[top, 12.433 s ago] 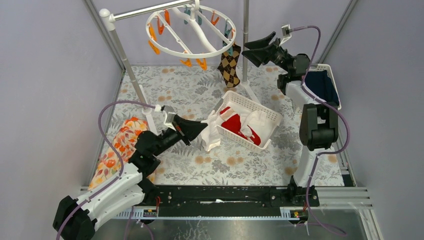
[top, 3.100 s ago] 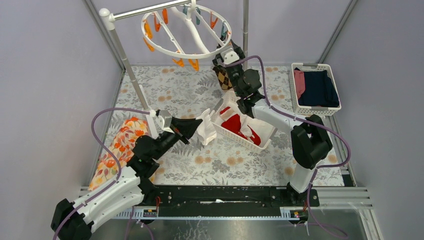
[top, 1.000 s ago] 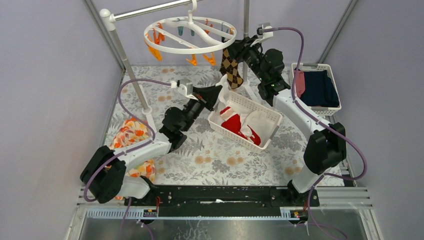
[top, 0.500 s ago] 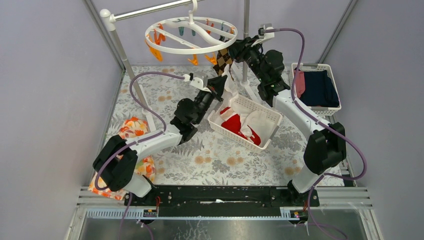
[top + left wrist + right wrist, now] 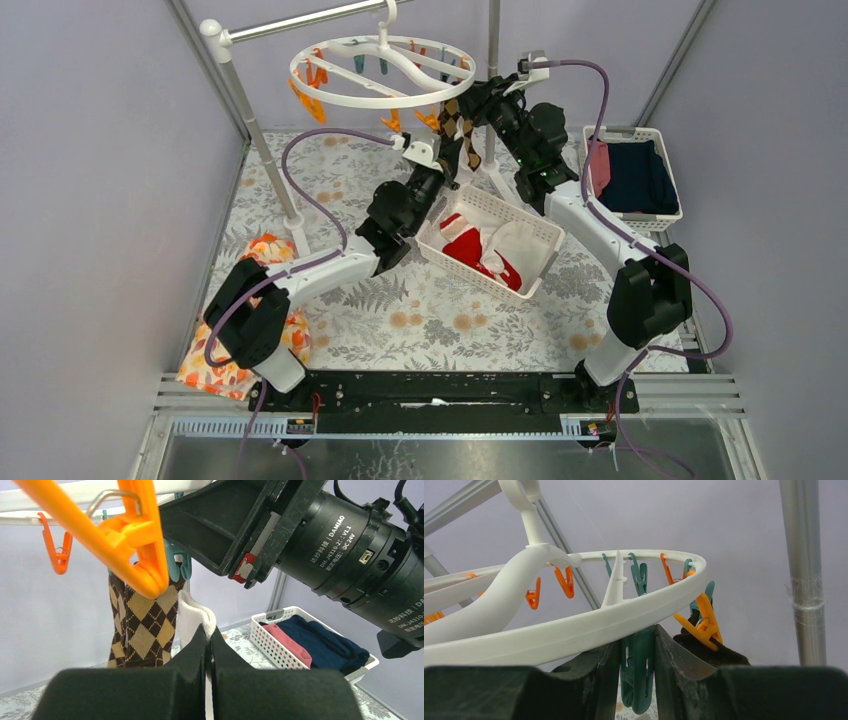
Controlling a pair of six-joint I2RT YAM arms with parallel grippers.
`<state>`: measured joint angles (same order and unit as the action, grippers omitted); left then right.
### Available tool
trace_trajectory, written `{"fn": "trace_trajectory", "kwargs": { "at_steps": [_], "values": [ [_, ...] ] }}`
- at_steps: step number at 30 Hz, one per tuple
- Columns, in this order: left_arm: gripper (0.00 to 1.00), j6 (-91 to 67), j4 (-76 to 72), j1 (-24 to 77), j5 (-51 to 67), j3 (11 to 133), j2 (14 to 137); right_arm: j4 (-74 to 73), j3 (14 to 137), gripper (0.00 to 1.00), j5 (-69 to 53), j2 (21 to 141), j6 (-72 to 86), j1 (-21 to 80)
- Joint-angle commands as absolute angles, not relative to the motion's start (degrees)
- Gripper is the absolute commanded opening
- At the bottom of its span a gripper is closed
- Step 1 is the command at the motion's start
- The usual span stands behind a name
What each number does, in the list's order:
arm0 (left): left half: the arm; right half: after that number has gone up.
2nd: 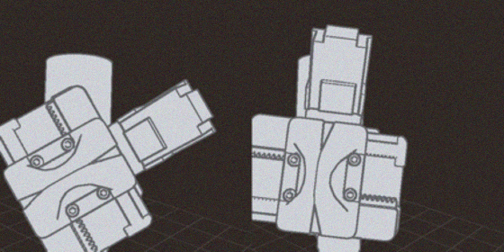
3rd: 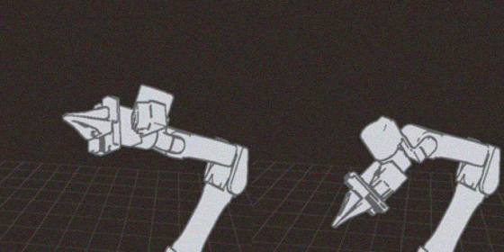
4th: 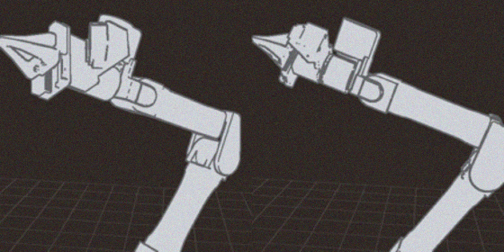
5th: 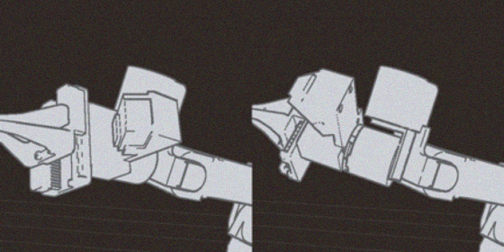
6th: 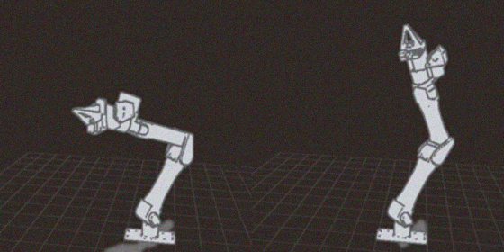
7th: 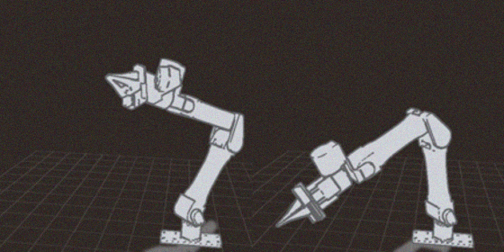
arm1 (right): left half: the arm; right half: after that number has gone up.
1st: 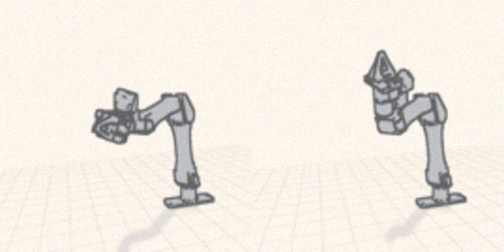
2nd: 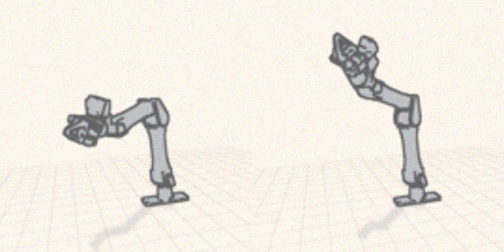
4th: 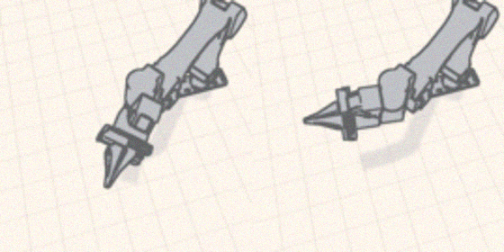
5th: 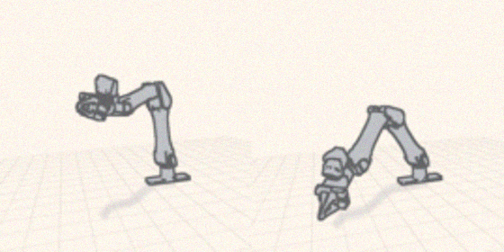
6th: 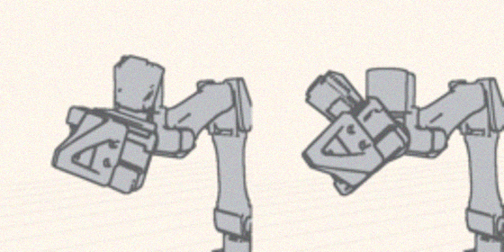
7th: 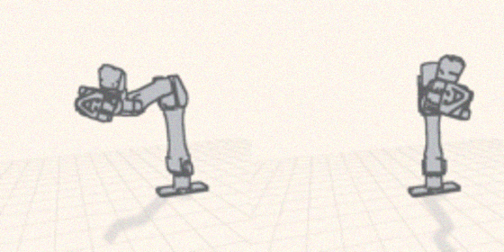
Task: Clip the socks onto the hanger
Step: Clamp the sock onto the hanger.
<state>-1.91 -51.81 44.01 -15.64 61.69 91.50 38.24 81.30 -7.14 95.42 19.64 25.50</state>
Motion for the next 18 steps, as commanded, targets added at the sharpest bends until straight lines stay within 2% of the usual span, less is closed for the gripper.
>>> {"fn": "trace_trajectory", "kwargs": {
  "at_steps": [1, 18],
  "values": [
    [0.0, 1.7, -51.2, 44.7, -18.9, 64.0, 93.4, 41.6, 80.8, 0.28, -5.9, 94.8, 20.3, 25.4],
    [0.0, 4.5, -49.9, 44.5, -21.4, 68.9, 96.8, 41.7, 80.6, 0.28, -6.1, 95.3, 19.8, 25.4]
  ]
}}
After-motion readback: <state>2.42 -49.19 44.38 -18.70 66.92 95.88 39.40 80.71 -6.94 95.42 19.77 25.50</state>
